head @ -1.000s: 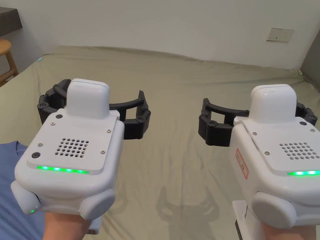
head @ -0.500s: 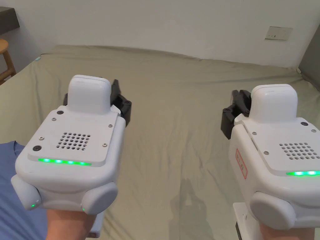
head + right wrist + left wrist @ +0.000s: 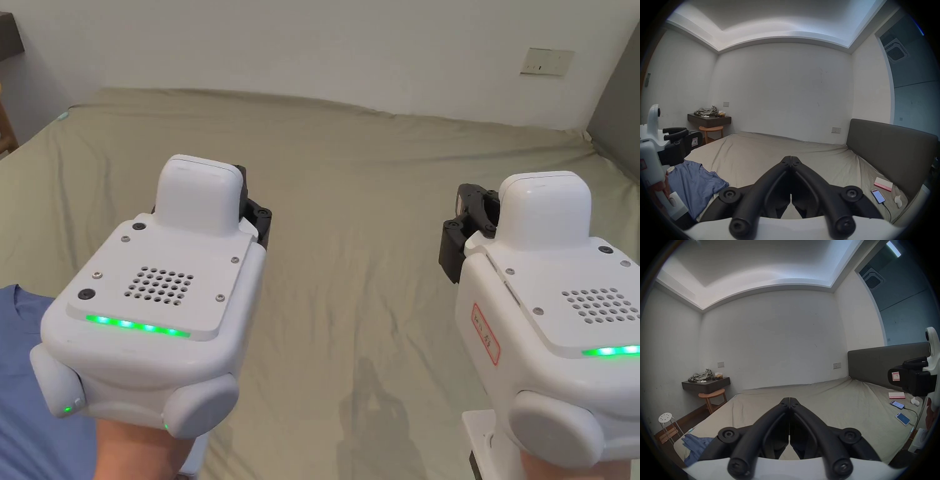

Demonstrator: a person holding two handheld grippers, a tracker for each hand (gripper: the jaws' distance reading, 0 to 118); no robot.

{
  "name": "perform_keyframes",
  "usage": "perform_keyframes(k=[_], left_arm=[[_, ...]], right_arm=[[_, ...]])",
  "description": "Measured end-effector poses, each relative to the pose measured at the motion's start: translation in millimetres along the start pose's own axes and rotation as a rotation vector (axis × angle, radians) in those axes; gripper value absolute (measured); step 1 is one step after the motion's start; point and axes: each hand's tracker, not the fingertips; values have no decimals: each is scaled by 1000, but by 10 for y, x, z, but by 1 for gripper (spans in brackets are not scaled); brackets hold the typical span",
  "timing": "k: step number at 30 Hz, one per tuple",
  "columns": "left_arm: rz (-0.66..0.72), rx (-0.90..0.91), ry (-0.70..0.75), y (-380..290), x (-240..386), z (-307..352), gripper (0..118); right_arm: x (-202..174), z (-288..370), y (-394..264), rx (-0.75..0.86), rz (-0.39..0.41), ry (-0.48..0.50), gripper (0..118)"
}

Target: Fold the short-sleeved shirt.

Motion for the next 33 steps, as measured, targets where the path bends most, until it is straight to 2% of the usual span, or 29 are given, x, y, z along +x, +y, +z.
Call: perform_keyframes(k=[5, 10, 20, 27, 33], left_arm=[[18, 2, 16, 5, -79, -7, 0], [-16, -2, 80, 37, -253, 87, 0], [-74, -12, 354, 138, -1003, 617, 0], [-65, -46, 556, 98, -1539, 1119, 0], [-68, -73, 657, 60, -1774, 1376, 0]], right_arm=[[-6, -25, 7, 1, 8, -2, 0], [-191, -109, 21, 4, 14, 59, 0], [-1009, -277, 121, 35, -1, 337, 0], [-1616, -290, 155, 43, -20, 535, 0], [-1934, -253, 139, 40, -30, 633, 0]])
